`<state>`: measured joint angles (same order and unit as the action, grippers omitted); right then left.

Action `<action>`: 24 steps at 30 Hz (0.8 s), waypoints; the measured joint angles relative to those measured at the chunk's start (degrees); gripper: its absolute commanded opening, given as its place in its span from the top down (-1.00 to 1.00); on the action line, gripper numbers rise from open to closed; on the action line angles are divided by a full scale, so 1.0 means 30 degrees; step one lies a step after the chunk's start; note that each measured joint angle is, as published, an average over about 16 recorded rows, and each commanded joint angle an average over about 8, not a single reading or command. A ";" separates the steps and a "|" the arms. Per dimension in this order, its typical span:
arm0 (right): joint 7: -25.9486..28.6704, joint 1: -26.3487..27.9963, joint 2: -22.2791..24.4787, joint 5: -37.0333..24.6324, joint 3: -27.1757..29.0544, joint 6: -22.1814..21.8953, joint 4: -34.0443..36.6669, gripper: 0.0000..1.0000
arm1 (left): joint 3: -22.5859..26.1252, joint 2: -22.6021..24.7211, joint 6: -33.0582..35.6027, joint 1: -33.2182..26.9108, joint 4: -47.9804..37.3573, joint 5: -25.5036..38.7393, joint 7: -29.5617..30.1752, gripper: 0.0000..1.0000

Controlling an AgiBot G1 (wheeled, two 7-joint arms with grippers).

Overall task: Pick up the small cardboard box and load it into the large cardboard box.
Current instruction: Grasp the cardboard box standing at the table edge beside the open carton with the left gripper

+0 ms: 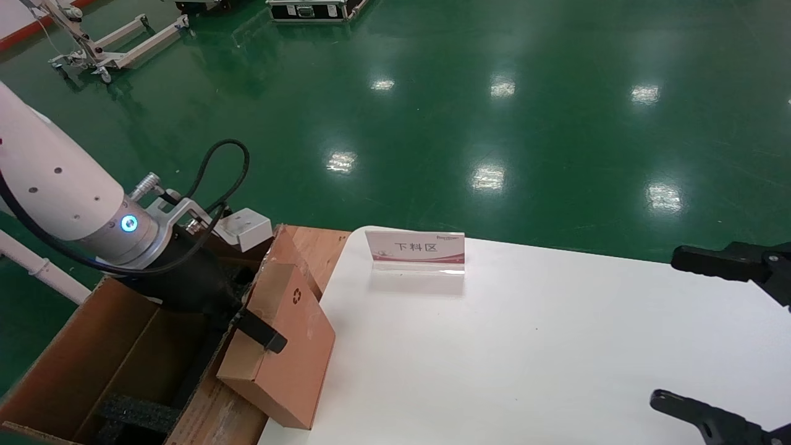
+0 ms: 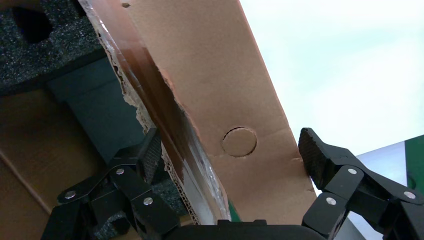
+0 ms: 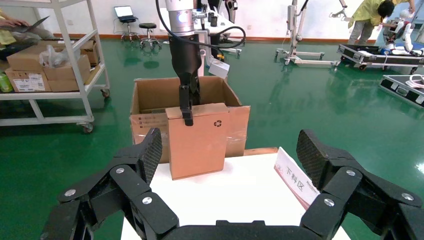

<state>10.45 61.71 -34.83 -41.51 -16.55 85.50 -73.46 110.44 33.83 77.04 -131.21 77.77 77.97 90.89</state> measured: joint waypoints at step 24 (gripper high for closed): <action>0.0000 0.0000 0.0003 0.0004 -0.0002 -0.0005 0.0002 1.00 | 0.0010 -0.0029 -0.0088 0.0093 0.0000 0.0001 -0.0079 1.00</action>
<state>10.45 61.71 -34.82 -41.50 -16.56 85.49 -73.45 110.47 33.75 76.78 -130.93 77.77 77.97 90.65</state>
